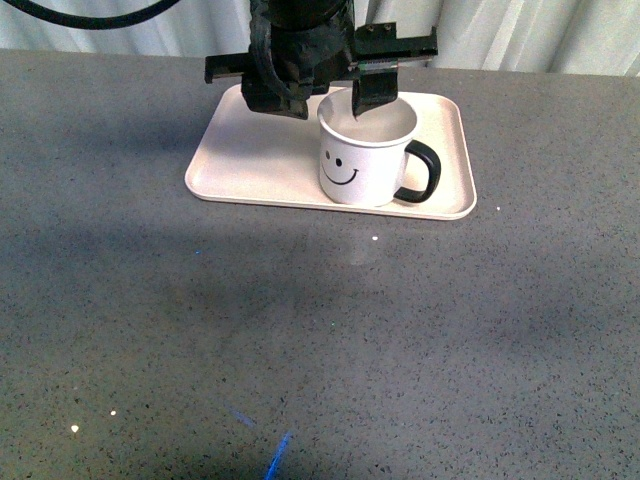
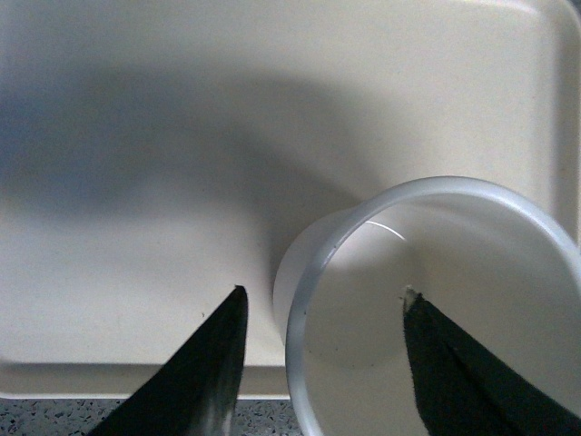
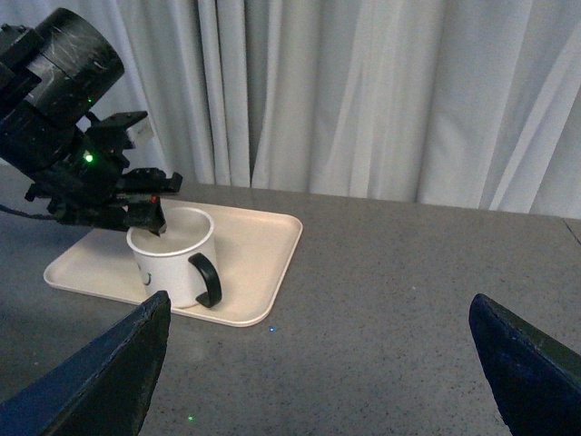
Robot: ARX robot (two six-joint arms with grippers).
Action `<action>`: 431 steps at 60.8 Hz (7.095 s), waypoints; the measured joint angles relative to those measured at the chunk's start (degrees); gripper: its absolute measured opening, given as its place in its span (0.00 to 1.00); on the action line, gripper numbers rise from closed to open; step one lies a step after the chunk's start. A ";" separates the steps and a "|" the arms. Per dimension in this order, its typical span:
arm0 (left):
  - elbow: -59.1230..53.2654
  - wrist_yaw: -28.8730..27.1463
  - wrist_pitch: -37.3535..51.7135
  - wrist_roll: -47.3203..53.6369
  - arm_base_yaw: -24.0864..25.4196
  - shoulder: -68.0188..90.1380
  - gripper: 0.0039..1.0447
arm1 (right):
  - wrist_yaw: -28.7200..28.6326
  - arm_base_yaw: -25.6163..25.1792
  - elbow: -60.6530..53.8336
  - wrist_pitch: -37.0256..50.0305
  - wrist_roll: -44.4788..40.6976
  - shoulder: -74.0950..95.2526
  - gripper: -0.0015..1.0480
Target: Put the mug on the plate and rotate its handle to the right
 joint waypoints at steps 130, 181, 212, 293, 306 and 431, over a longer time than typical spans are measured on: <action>-96.37 5.79 34.47 25.33 30.67 -114.92 0.01 | -0.02 0.00 0.00 0.00 0.00 0.00 0.91; -96.35 5.70 20.33 25.35 30.71 -127.99 0.54 | -16.52 -5.66 6.93 -15.06 -4.35 10.73 0.91; -96.35 5.81 20.33 25.49 30.73 -127.99 0.91 | -16.35 5.97 62.49 -5.62 -9.38 102.90 0.91; -96.35 5.81 20.33 25.49 30.73 -127.99 0.91 | -10.58 9.22 88.80 -17.40 -6.03 124.34 0.04; -96.35 5.81 20.33 25.49 30.73 -127.99 0.91 | -8.33 8.59 92.52 -16.83 -20.13 124.43 0.02; -96.35 5.81 20.33 25.49 30.73 -128.02 0.91 | -22.75 4.00 98.95 -14.32 -43.63 120.10 0.91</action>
